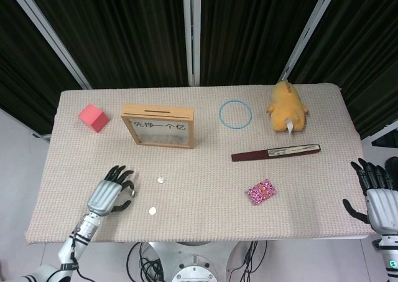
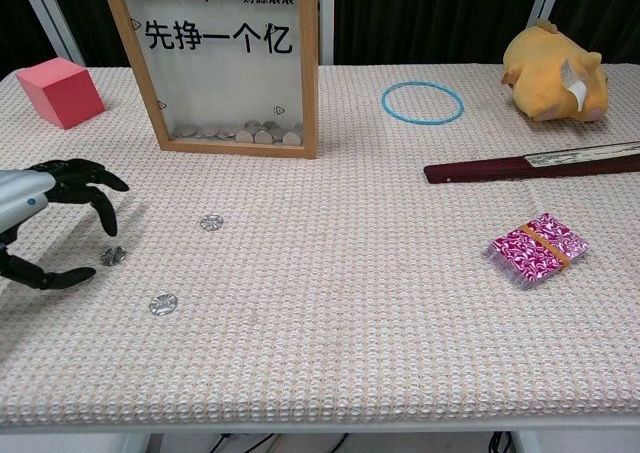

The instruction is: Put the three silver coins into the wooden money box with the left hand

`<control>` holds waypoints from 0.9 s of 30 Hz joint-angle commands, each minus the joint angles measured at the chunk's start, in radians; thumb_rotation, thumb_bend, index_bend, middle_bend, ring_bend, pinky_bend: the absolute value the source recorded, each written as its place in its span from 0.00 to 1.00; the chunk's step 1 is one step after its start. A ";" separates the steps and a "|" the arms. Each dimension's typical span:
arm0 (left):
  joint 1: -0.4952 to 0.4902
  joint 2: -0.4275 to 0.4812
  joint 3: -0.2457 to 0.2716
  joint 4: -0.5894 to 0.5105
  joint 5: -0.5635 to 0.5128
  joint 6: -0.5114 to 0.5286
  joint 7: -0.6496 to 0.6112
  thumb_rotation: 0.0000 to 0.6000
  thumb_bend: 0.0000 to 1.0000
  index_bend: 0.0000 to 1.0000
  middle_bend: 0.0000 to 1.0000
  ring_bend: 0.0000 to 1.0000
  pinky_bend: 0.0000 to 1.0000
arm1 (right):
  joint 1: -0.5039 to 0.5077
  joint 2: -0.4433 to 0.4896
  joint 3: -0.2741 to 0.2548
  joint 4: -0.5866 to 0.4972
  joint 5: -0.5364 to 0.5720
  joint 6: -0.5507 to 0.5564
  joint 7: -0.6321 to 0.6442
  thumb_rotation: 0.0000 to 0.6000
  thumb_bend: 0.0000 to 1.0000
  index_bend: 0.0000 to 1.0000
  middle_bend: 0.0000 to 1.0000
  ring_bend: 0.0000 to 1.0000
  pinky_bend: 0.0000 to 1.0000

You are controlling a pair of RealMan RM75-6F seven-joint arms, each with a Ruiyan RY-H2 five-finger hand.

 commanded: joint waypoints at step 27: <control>-0.007 -0.028 0.016 0.025 -0.034 -0.031 0.029 1.00 0.26 0.43 0.14 0.00 0.00 | -0.001 -0.001 -0.001 0.003 0.006 -0.006 -0.007 1.00 0.26 0.00 0.00 0.00 0.00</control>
